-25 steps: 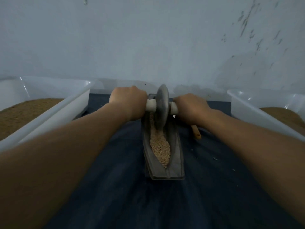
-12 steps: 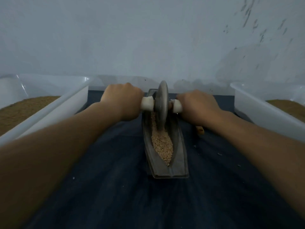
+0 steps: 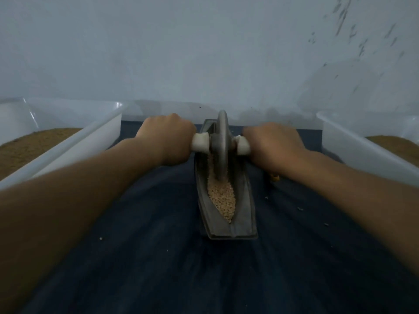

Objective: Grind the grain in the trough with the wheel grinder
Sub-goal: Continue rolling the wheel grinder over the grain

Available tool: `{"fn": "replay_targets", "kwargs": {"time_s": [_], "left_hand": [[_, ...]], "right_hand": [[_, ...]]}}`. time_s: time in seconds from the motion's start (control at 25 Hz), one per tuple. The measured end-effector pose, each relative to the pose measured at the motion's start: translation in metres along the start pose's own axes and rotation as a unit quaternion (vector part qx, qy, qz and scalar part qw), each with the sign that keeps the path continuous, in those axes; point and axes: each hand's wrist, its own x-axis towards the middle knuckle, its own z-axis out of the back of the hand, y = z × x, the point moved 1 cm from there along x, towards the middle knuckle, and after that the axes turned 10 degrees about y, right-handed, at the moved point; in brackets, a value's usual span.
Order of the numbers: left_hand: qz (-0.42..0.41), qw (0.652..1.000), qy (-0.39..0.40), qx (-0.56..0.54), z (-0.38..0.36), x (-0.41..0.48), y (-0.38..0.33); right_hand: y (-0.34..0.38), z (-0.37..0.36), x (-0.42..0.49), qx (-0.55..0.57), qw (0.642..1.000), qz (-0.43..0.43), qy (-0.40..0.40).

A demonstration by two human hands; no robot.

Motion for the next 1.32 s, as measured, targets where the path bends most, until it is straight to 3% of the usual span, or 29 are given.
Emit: {"fn": "replay_targets", "kwargs": {"time_s": [0.12,0.2,0.32,0.44,0.48,0.6,0.64,0.72,0.8,1.32], "left_hand": [[-0.066,0.990,-0.112,0.061,-0.009,-0.038,0.002],[-0.052,0.990,-0.117,0.064,-0.010,-0.030,0.001],[0.046,0.998,-0.020,0.024,0.004,0.011,-0.008],[0.033,0.999,0.023,0.005,0.011,0.018,-0.007],[0.011,1.000,0.020,0.003,0.006,0.003,-0.005],[-0.045,0.996,-0.076,0.019,-0.015,-0.037,0.001],[-0.051,0.995,-0.079,0.011,-0.015,-0.037,0.004],[-0.013,0.999,-0.006,-0.035,-0.011,-0.028,0.004],[0.024,0.997,0.039,-0.067,-0.011,-0.011,0.006],[0.029,0.998,-0.063,0.009,-0.019,-0.011,-0.005]], "right_hand": [[-0.005,-0.012,-0.043,-0.044,0.983,0.045,-0.175],[-0.006,-0.017,-0.032,-0.029,0.988,0.037,-0.149],[0.000,-0.009,0.016,0.032,0.999,-0.035,0.000],[-0.005,-0.003,0.030,0.047,0.996,-0.013,0.072],[-0.006,-0.002,0.014,0.040,0.997,0.017,0.062],[-0.010,-0.008,-0.031,-0.053,0.993,0.066,-0.088],[-0.012,-0.003,-0.031,-0.052,0.992,0.078,-0.082],[-0.012,0.006,-0.015,-0.006,0.997,0.069,0.017],[-0.018,0.013,0.005,-0.002,0.997,0.037,0.066],[-0.022,-0.008,0.001,0.001,0.999,-0.028,0.044]]}}
